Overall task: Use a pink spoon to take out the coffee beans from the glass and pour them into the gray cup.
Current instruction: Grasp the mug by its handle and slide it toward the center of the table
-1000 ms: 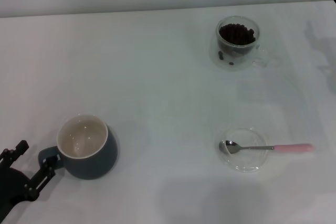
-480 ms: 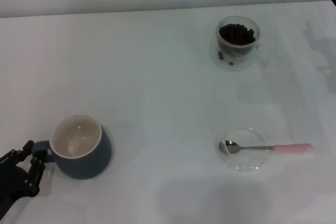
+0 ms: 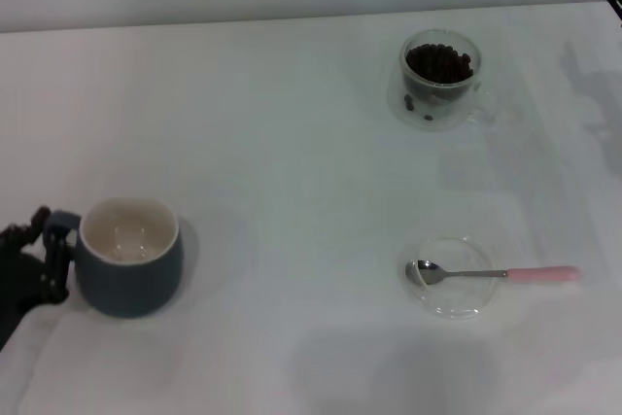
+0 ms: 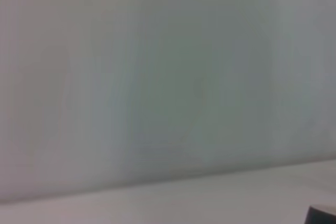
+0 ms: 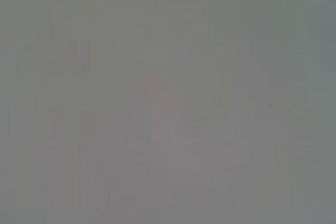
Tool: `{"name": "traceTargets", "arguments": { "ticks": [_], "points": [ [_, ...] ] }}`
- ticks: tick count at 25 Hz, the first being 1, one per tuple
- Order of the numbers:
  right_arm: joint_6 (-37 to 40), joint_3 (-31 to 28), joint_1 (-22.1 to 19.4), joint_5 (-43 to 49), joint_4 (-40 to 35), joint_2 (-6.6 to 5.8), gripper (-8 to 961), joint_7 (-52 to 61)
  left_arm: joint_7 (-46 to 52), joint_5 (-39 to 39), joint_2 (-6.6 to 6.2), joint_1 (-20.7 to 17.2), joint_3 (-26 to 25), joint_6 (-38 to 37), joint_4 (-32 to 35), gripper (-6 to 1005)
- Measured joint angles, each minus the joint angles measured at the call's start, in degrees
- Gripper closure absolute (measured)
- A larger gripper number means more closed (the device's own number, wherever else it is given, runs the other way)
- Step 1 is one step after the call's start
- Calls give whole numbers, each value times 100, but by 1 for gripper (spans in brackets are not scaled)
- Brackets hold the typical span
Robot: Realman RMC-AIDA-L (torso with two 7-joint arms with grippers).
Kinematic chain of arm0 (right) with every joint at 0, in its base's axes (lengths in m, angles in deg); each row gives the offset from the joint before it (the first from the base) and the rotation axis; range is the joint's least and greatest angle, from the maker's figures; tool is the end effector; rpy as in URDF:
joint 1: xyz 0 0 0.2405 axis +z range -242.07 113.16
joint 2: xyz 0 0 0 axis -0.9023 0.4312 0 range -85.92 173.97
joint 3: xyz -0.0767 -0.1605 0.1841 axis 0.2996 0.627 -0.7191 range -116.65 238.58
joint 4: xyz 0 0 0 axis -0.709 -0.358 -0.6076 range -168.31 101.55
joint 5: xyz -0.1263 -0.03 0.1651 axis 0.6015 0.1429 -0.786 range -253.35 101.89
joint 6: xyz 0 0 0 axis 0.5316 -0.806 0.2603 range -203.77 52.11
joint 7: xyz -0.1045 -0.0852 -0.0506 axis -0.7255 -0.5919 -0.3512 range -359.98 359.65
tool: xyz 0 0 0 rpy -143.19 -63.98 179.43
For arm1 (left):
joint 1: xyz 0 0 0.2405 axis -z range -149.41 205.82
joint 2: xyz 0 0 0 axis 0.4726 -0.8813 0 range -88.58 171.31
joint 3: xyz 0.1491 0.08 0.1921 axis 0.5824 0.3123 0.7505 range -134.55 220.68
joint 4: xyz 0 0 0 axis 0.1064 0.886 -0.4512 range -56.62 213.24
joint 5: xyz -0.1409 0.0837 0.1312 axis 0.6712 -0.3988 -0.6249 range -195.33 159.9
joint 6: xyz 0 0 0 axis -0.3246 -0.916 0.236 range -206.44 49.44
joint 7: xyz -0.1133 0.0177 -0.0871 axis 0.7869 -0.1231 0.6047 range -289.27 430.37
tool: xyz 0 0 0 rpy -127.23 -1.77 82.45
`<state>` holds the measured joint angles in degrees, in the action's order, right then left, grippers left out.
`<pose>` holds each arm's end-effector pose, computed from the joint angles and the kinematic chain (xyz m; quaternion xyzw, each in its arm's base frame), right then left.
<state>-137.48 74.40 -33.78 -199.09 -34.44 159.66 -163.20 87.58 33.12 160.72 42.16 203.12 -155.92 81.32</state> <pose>0.3699 0.3593 0.0533 -0.6131 0.2928 0.2807 0.6779 -0.3558 0.2297 -0.0514 -0.7965 -0.2351 -0.2825 0.4801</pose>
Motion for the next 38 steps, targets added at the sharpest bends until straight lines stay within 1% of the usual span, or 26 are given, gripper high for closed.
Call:
{"name": "traceTargets", "arguments": {
  "ticks": [5, 8, 15, 24, 29, 33, 38],
  "points": [
    [7, -3, 7, 5, 9, -8, 80, 0, -156, 86, -4, 379, 6, 135, 57, 837],
    [7, 3, 8, 12, 9, -5, 81, 0, -200, 61, 0, 591, 37, 342, 87, 836],
    [7, 7, 13, 15, 10, 3, 81, 0, -611, -31, 14, 889, 64, 939, 586, 836],
    [-29, 29, 55, 14, 19, 11, 81, 71, -644, -253, 28, 933, 68, 1518, 932, 845],
    [-38, 34, 41, 14, 19, 11, 81, 79, -647, -510, 35, 872, 71, 1599, 958, 860],
    [-40, 41, 10, 13, 18, 11, 82, 85, -649, -520, 33, 775, 52, 1567, 1030, 880],
    [-74, 52, -1, 18, 20, 15, 82, 87, -656, -515, 19, 690, 29, 1537, 1068, 747]
  ]
}}
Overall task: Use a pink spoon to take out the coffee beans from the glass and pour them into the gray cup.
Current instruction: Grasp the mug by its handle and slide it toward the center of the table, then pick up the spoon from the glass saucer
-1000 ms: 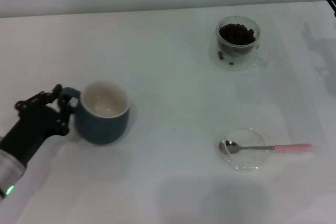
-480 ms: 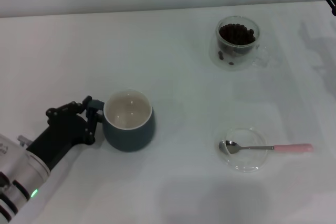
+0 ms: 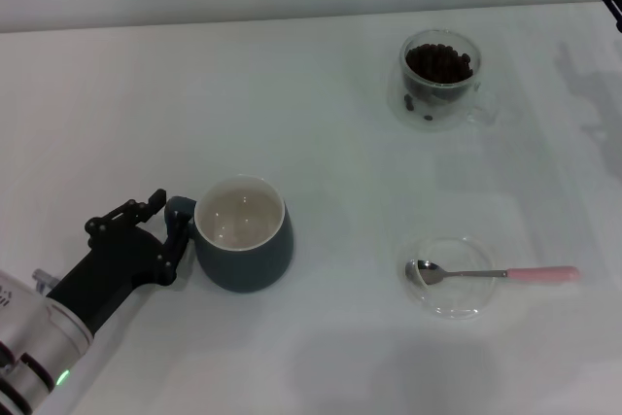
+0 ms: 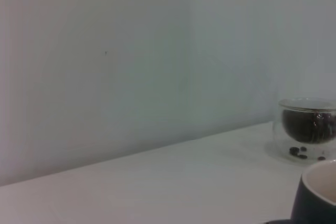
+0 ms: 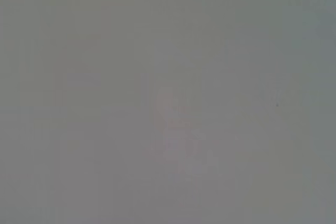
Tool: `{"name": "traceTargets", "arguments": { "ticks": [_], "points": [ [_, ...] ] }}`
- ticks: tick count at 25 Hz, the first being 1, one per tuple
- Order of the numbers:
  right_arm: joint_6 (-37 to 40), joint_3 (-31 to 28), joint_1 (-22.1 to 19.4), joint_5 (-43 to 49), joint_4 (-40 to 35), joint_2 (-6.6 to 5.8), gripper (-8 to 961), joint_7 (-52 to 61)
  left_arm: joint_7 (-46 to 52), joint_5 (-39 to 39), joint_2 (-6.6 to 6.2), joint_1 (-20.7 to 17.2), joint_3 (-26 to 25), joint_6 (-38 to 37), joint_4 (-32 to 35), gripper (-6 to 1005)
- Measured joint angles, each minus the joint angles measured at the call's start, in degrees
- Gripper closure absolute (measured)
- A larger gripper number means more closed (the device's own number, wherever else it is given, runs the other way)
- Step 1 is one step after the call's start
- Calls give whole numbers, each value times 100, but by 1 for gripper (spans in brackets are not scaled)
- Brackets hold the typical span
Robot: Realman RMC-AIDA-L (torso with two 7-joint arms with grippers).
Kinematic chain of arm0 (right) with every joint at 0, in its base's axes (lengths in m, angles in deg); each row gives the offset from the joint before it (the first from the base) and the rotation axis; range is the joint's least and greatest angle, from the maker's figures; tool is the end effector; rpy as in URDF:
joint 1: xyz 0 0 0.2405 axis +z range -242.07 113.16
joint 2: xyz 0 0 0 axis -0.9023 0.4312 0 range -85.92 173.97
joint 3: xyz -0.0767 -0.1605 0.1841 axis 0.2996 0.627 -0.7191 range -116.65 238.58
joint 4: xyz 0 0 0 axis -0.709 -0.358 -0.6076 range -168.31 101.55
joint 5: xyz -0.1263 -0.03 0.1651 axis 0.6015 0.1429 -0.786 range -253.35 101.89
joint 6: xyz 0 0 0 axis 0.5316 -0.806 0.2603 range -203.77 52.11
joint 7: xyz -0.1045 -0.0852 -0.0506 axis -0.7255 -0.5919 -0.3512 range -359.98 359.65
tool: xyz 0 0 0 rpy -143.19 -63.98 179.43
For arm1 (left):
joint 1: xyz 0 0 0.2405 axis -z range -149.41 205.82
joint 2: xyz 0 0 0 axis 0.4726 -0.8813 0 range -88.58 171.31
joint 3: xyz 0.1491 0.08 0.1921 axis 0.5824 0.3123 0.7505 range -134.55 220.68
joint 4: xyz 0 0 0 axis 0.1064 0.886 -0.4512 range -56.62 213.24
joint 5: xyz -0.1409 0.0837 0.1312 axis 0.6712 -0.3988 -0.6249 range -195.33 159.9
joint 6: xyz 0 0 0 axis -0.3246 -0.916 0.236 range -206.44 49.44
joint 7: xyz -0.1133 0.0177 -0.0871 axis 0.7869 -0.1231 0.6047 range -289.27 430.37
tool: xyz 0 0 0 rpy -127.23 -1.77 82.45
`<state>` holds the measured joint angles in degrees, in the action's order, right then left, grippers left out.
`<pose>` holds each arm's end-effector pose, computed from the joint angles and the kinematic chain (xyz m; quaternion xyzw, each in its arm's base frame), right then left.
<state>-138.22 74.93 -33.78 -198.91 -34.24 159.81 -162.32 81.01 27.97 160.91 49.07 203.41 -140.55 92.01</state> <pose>0.3670 0.3589 0.0506 -0.6156 0.2930 0.2897 0.6718 -0.3095 0.2645 -0.1062 -0.8562 -0.2045 -0.2465 0.4054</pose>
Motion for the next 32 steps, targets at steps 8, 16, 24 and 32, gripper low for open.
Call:
{"name": "traceTargets", "arguments": {
  "ticks": [8, 16, 24, 32],
  "points": [
    [-52, 3, 0, 5, 59, 1, 82, 1, -9, -4, -17, -222, -6, -133, 1, 574],
    [-54, -6, -21, 4, 70, -3, 82, 9, -65, 85, -25, -740, -17, -689, -44, 309],
    [-17, 359, -670, 59, 99, -62, 83, 2491, -74, 1794, -28, -1377, -25, -1870, -57, 226],
    [-1470, 1321, -1813, 113, 673, -100, 83, 4317, -67, 2807, -41, -1096, -24, -2364, -389, 227]
  ]
}}
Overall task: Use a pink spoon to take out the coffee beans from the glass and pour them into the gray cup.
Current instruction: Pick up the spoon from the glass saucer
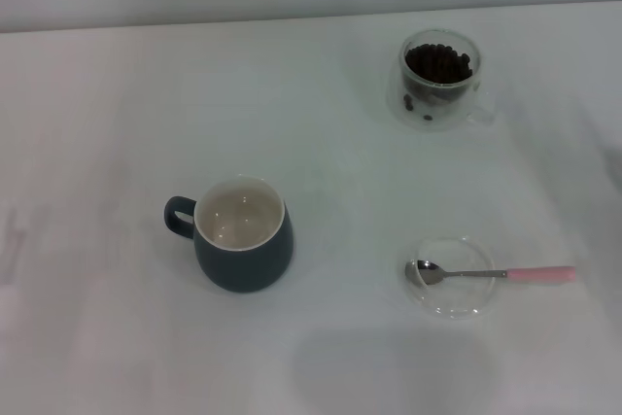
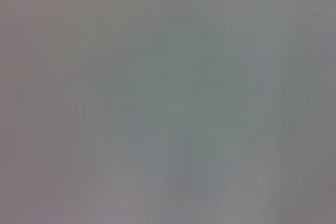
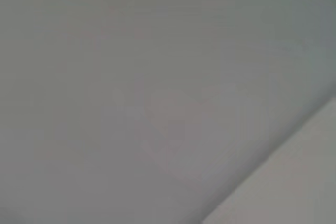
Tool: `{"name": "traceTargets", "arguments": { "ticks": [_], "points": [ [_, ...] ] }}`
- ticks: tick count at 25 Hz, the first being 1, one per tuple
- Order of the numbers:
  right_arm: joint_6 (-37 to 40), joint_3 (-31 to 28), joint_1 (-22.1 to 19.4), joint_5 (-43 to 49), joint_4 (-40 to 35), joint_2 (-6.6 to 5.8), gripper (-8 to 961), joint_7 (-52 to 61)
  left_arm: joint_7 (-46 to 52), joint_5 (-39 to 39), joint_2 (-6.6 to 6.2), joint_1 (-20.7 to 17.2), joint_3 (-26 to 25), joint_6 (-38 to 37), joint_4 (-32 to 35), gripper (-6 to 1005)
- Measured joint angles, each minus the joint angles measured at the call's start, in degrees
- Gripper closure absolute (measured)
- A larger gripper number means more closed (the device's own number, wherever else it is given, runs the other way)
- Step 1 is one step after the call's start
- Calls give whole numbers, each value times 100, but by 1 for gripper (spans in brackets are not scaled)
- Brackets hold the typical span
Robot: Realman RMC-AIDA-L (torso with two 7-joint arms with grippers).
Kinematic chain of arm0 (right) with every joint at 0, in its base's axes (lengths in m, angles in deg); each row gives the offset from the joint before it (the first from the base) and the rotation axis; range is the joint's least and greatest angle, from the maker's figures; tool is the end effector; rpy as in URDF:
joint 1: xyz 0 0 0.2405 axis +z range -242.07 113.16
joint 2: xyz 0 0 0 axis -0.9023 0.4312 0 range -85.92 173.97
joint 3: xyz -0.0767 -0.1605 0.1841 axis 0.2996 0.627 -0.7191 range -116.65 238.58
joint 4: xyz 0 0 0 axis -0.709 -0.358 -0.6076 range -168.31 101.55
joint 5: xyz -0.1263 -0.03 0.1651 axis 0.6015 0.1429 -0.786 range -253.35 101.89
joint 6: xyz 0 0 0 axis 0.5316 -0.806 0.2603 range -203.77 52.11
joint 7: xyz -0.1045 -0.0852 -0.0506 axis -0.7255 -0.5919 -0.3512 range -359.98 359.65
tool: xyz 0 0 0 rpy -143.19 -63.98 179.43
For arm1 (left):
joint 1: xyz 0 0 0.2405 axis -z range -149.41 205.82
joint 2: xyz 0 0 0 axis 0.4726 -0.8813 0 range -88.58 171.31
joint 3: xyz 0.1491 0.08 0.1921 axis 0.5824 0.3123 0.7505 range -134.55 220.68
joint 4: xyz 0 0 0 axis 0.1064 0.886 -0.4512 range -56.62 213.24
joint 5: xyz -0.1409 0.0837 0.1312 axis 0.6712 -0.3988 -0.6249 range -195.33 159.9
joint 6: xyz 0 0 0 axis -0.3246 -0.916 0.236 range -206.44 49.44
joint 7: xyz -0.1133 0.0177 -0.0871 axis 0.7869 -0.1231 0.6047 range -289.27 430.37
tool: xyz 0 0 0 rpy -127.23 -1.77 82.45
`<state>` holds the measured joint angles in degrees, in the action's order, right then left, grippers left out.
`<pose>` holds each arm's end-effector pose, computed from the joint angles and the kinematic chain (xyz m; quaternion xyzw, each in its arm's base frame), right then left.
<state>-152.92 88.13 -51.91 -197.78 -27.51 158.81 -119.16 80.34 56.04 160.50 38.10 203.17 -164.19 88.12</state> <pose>0.4150 0.2238 0.0195 -0.4946 0.5344 0.4741 0.4950 -0.3625 0.2216 -0.0091 -0.6496 -0.2455 -0.3349 0.6368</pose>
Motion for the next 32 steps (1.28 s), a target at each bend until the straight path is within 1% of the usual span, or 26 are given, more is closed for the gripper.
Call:
{"name": "traceTargets", "arguments": {
  "ticks": [4, 8, 10, 11, 16, 19, 29, 32],
  "points": [
    [-778, 141, -243, 61, 923, -3, 83, -180, 25, 233, -5, 229, -6, 29, -259, 226],
    [-1189, 308, -458, 136, 1636, 5, 82, -616, 30, 274, -4, 482, -7, 46, -395, 226],
    [-1303, 418, -531, 153, 1878, 6, 82, -764, 33, 283, -4, 585, -7, 48, -394, 226],
    [-1393, 571, -566, 218, 2026, 6, 82, -789, 31, 292, -4, 631, -6, 72, -395, 226],
    [-1469, 689, -638, 417, 2228, 12, 83, -749, 28, 298, -4, 719, -6, 185, -397, 225],
    [-1369, 693, -622, 513, 2302, 23, 83, -783, 30, 299, -4, 753, -6, 211, -383, 225],
    [-1199, 668, -511, 1166, 2180, 25, 187, -432, 33, 314, -4, 786, -6, 340, -404, 230],
    [-1182, 630, -513, 1235, 2106, 26, 255, -372, 34, 315, -4, 808, -6, 342, -409, 231]
  ]
}}
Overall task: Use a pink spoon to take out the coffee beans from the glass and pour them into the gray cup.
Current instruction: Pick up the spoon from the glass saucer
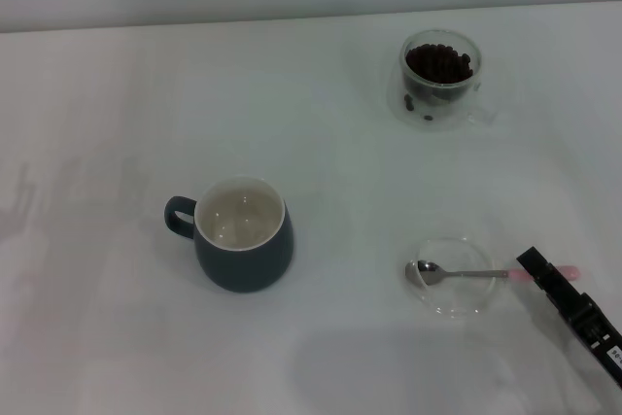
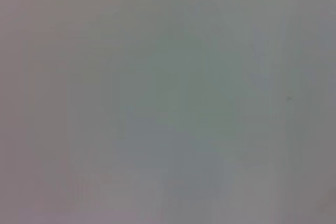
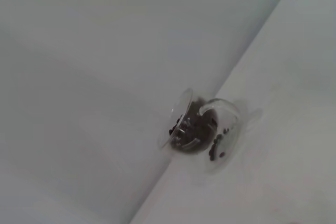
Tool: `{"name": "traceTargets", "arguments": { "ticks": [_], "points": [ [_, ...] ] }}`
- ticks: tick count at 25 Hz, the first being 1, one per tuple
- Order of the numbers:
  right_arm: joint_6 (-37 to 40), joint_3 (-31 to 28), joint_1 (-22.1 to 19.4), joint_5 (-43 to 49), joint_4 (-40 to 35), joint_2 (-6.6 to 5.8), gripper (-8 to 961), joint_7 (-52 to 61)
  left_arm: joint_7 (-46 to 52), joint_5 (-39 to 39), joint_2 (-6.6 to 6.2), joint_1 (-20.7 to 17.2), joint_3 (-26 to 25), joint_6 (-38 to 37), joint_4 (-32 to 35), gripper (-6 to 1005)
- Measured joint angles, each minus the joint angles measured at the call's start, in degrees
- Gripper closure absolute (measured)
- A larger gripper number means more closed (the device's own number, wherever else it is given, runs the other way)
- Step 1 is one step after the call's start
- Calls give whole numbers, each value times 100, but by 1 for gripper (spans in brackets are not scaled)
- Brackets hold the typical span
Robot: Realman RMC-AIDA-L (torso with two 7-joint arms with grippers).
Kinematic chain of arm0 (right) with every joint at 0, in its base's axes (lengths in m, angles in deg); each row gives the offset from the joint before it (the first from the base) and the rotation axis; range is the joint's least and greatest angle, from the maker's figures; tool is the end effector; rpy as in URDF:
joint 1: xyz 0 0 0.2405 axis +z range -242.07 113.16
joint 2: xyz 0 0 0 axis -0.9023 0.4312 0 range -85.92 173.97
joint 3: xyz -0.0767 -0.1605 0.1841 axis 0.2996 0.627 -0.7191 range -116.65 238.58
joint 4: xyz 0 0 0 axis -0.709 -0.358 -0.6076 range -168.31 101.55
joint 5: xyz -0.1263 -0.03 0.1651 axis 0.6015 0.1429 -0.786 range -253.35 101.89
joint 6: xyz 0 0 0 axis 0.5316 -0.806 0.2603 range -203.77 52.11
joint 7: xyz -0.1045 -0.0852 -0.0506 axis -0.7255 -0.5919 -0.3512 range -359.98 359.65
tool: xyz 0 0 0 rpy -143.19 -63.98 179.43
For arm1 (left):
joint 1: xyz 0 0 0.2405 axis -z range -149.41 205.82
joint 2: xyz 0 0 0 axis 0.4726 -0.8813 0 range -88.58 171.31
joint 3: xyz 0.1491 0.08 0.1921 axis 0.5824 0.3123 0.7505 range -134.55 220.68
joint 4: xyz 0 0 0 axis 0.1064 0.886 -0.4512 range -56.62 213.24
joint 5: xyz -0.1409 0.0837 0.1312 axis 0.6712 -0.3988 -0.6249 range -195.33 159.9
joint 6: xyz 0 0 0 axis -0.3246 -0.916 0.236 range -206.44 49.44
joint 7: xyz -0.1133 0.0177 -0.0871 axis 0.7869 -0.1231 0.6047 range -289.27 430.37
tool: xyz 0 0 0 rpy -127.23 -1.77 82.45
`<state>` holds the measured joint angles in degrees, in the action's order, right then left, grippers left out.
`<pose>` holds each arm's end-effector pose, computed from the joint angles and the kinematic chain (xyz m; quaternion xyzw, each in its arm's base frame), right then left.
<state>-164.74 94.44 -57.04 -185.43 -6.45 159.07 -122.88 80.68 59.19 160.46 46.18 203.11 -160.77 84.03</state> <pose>0.3594 0.1313 -0.0653 -0.5169 0.6273 0.4811 0.3283 -0.3517 0.2713 0.0029 -0.6593 -0.2140 -0.3314 0.6401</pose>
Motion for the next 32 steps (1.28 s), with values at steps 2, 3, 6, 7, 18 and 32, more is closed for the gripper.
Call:
{"name": "traceTargets", "arguments": {
  "ticks": [2, 3, 6, 7, 18, 32],
  "points": [
    [3, -5, -3, -1, -15, 2, 300, 69, 0, 3, 0, 10, 0, 1, -1, 232],
    [4, -5, -2, 2, -20, 2, 323, 114, 1, 5, 0, 17, 0, 3, -1, 232],
    [7, 3, 12, 15, -40, -3, 391, 216, 3, 9, 0, 56, -5, 10, -1, 233],
    [12, 13, 18, 16, -46, -4, 413, 238, 3, 16, 0, 69, -6, 11, -1, 233],
    [-62, 70, 26, 100, -106, -9, 745, 347, 2, 74, 0, 145, -9, 11, -1, 233],
    [-595, 103, 129, 159, -2165, -23, 816, 1830, -8, 143, 2, 83, -9, 11, 0, 230]
  ]
}}
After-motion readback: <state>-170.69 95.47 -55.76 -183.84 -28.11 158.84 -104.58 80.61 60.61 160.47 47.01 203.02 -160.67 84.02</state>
